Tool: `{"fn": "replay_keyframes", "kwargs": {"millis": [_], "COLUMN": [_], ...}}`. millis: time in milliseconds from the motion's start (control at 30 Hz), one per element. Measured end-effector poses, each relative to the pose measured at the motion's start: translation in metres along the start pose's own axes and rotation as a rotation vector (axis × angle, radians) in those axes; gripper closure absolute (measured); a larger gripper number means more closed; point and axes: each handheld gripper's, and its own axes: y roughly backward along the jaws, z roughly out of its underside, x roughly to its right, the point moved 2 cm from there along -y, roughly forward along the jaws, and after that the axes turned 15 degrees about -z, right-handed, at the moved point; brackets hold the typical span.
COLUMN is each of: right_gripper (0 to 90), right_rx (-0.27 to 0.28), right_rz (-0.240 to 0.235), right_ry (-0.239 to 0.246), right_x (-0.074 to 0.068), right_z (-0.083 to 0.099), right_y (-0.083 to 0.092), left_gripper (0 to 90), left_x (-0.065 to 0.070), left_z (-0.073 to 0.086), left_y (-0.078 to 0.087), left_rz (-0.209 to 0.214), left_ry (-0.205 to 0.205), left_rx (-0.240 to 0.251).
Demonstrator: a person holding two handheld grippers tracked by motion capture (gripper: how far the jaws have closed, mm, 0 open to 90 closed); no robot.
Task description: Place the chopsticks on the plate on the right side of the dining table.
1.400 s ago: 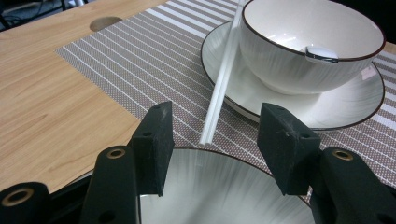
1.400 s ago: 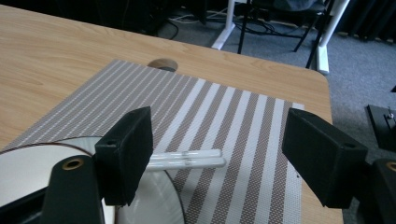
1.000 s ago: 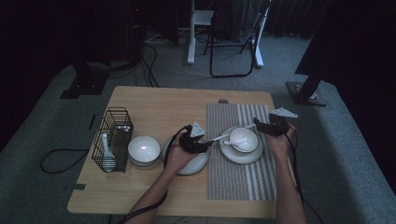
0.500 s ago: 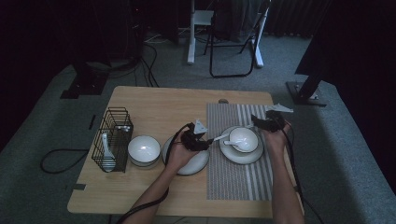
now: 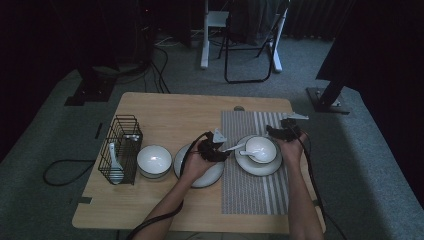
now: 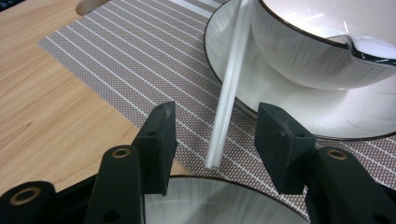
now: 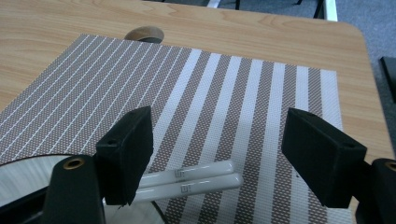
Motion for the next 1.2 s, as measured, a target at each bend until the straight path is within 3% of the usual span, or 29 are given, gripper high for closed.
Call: {"fn": "replay_keyframes", "kwargs": {"millis": [533, 900, 1200], "right_gripper": [26.4, 26.2, 26.1], "right_rx": [-0.069, -0.101, -0.134], "right_rz": [0.043, 0.044, 0.061], "right_ry": [-0.016, -0.019, 0.002], "right_x": [0.004, 0.006, 0.007], "right_z": [0.002, 0.004, 0.004], "right_y": [-0.009, -0.011, -0.009], "left_gripper": [49.3, 49.9, 51.4], "left_x": [0.000, 0.000, -0.004], "left_z": [0.001, 0.003, 0.004], "left_y": [-0.007, -0.011, -0.013], "left_rz": [0.006, -0.001, -0.008], "left_ry": [-0.017, -0.015, -0.016], "left_rx": [-0.025, -0.041, -0.056]}}
